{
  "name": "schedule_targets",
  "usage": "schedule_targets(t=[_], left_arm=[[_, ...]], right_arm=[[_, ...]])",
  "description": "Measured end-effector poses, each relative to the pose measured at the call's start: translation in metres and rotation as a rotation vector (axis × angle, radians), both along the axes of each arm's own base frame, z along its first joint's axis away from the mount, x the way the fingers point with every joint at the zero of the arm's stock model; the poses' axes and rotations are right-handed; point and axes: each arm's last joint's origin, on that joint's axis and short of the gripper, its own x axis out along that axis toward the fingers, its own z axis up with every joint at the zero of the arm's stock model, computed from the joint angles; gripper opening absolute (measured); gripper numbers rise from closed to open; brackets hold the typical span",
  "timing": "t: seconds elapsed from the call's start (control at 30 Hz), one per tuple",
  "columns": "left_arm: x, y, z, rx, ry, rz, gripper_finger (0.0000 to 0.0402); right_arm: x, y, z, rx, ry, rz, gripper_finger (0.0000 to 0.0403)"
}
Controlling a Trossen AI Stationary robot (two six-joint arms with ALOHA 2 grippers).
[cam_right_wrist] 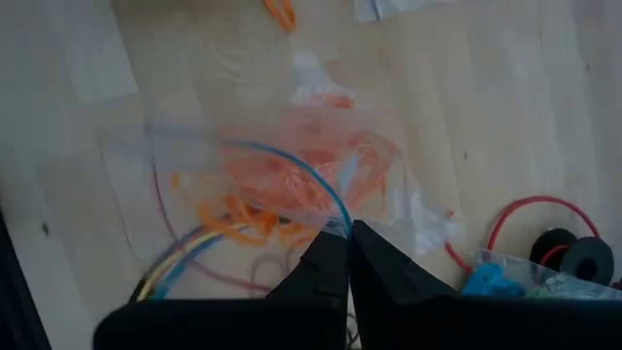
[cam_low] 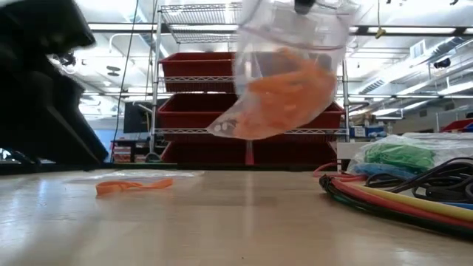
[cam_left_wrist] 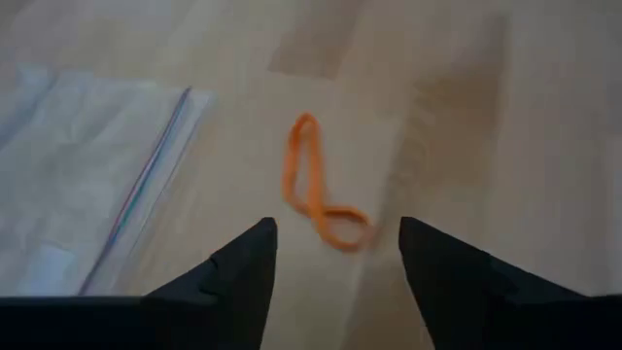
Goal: Sort rubber bands
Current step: Put the orange rubber band into the transparent zip bag
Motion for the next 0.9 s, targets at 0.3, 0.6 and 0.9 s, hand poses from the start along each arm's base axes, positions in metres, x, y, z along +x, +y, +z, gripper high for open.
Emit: schedule_targets(t=[0.3,0.6,0.9], left_arm=[[0.007,0.033,-0.027,-0.199,-0.064,0.038,0.0265],[0.014,0.033,-0.024,-0.151,0.029,-0.072,0.0021],[0.041,-0.001,0.039,-0.07,-0.022,-0.268,0.0004]], right_arm=[[0.002,0.003,-0.002,-0.018,-0.026,0.002,0.0],[0.002,0.004,-0.001,-0.028,-0.041,0.003,0.0],[0.002,0.005,-0.002,0.024,-0.014,0.007,0.0]])
